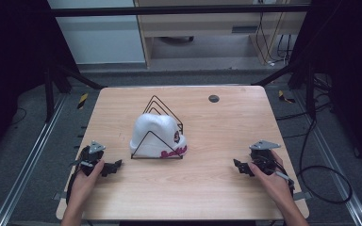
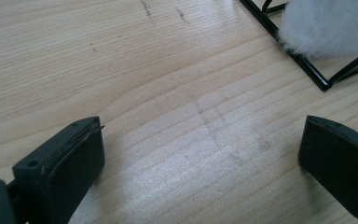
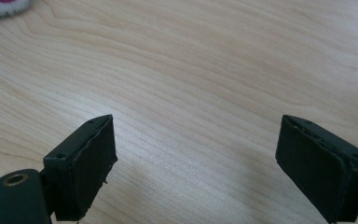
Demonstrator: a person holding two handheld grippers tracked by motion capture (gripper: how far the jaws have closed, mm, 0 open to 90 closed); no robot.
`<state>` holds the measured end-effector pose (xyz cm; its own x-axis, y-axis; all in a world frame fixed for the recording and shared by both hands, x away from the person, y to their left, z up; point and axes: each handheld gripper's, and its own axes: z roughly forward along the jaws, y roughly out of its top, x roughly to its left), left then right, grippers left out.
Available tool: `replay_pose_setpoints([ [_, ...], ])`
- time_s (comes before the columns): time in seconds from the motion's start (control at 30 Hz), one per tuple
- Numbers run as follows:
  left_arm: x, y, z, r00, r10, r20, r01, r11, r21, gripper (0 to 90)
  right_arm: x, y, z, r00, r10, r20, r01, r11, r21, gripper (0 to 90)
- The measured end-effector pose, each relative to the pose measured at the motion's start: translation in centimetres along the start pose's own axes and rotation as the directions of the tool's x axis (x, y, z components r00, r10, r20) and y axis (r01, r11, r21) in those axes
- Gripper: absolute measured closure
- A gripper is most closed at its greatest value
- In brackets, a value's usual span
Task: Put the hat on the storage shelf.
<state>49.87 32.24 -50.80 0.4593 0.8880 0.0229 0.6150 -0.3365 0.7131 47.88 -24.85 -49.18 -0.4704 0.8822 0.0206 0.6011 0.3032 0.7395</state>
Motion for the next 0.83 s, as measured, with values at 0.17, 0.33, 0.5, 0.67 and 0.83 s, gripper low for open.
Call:
replay_pose_setpoints([
  [0.17,0.0,0.0,0.0,1.0,-0.001,0.0,0.001,1.0,0.0,0.0,0.0,-0.7,0.8,0.9996,0.024,0.017,-0.024,1.0,0.016,12.5],
  [0.33,0.0,0.0,0.0,1.0,0.001,0.0,-0.001,1.0,0.002,0.0,0.0,-1.2,1.3,0.9985,0.037,0.04,-0.038,0.999,0.007,12.1],
  [0.5,-0.1,0.1,0.1,0.9999,-0.011,-0.005,0.011,0.9999,0.001,0.0,0.4,-1.3,1.5,0.9971,0.03,0.07,-0.03,1.0,-0.004,10.6],
  [0.67,-0.1,0.1,0.1,0.9999,-0.011,-0.005,0.011,0.9999,0.001,0.0,0.7,-1.3,1.6,0.9955,0.043,0.084,-0.043,0.999,-0.005,9.8],
  [0.83,-0.2,0.0,0.0,0.9999,-0.011,-0.007,0.011,0.9999,0.001,0.0,0.9,-1.2,1.7,0.9935,0.061,0.097,-0.061,0.998,-0.003,9.3],
])
